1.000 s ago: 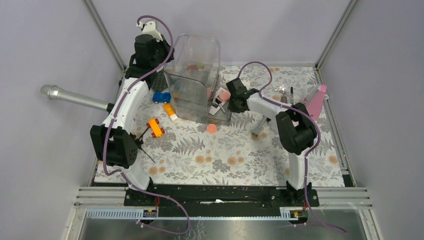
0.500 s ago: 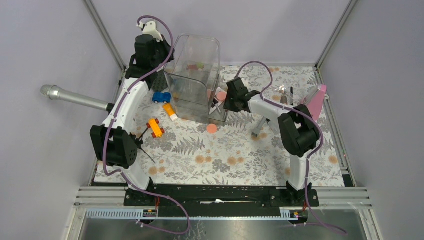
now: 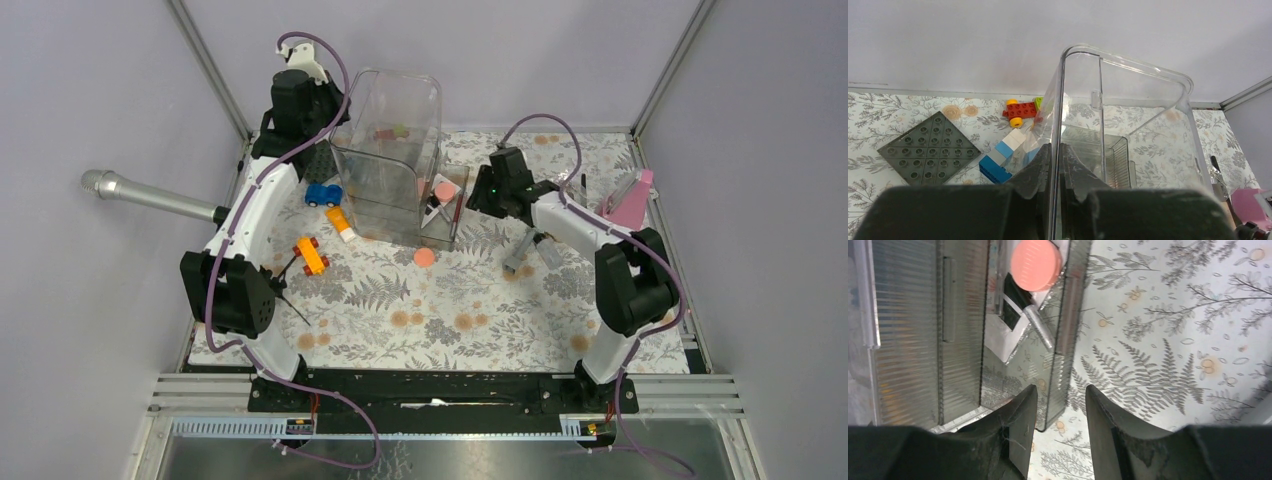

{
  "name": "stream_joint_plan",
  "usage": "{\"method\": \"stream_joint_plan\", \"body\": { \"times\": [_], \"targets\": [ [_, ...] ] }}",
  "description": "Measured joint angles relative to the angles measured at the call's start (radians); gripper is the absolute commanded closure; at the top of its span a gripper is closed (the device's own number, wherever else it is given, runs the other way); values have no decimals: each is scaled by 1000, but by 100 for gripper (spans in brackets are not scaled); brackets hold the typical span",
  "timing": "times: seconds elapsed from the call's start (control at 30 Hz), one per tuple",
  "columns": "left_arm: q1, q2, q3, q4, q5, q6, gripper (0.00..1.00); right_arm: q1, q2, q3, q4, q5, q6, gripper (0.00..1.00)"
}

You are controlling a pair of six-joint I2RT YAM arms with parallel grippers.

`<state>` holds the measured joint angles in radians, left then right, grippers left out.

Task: Organize the makeup
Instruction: Close the drawer in the storage box.

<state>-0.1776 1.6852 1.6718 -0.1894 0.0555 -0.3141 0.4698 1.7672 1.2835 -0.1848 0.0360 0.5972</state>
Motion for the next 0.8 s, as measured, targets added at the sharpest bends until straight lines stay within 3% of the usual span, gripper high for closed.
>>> {"method": "stream_joint_plan", "body": {
  "times": [0.1, 0.33, 0.8],
  "targets": [
    [-2, -3, -3, 0, -3, 5, 93, -49, -31, -42, 3, -40, -14, 51],
    [-5, -6, -4, -3, -4, 22, 90, -114, -97, -116, -47, -23, -57, 37],
    [-8, -11, -11, 2, -3, 45, 89, -114, -156, -153, -114, 76, -168, 32]
  ]
}}
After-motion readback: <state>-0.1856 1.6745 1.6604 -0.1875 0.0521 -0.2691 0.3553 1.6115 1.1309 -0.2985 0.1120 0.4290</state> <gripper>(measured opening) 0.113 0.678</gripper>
